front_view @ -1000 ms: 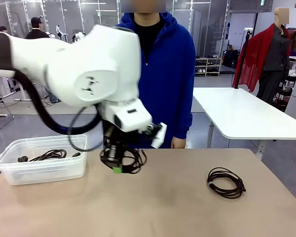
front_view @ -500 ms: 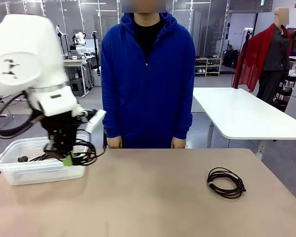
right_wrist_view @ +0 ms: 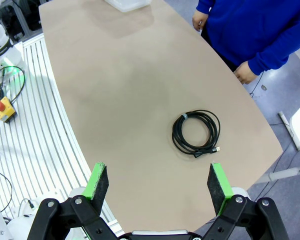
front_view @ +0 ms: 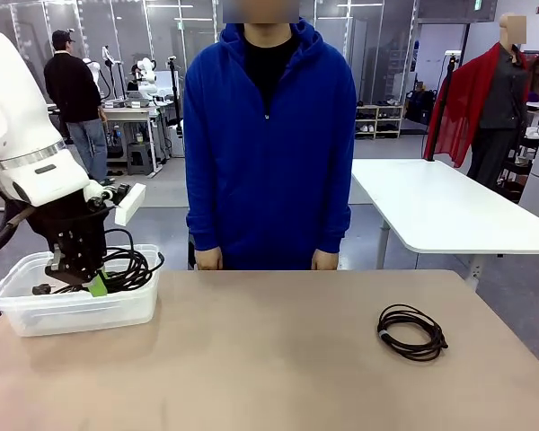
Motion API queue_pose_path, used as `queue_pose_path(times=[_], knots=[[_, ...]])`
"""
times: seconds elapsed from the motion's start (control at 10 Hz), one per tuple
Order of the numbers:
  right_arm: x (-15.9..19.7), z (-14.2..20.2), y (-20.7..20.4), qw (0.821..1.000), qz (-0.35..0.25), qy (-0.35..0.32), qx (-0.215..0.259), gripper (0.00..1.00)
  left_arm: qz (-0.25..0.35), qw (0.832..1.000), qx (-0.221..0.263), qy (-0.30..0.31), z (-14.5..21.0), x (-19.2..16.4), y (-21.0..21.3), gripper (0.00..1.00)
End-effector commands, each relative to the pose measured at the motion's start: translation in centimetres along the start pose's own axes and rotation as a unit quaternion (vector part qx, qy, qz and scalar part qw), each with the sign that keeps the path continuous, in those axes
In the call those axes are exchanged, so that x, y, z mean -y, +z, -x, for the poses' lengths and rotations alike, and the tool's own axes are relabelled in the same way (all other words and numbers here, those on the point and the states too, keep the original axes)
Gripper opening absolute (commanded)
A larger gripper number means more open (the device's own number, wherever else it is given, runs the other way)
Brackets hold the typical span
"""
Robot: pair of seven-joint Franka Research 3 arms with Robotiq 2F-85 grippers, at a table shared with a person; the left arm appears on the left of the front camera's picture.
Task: Organize and store the cables.
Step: Place the USB Extension Cable into the Organizing box.
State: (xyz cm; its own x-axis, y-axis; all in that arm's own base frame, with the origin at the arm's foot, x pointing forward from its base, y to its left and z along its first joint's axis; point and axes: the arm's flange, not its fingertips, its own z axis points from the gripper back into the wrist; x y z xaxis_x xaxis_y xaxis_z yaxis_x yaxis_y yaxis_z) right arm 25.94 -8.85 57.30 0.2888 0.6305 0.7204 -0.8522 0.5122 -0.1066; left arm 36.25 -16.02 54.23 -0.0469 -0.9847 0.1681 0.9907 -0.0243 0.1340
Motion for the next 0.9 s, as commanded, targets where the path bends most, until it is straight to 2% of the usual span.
queue_pose_path(times=[0.0, 0.6, 0.8], knots=[[0.0, 0.1, 0.0, 1.0, 0.0, 0.001, 0.0, 1.0, 0.006, 1.0, -0.004, 0.005, 0.3, -0.2, 0.2, 0.11], [0.0, 0.1, 0.0, 1.0, 0.0, 0.001, 0.0, 1.0, 0.003, 1.0, -0.002, 0.004, 0.3, 0.0, -0.2, 0.11], [0.0, 0.1, 0.0, 1.0, 0.0, 0.001, 0.0, 1.0, -0.035, 0.999, 0.011, 0.0, 1.0, -1.2, 0.8, 0.11]])
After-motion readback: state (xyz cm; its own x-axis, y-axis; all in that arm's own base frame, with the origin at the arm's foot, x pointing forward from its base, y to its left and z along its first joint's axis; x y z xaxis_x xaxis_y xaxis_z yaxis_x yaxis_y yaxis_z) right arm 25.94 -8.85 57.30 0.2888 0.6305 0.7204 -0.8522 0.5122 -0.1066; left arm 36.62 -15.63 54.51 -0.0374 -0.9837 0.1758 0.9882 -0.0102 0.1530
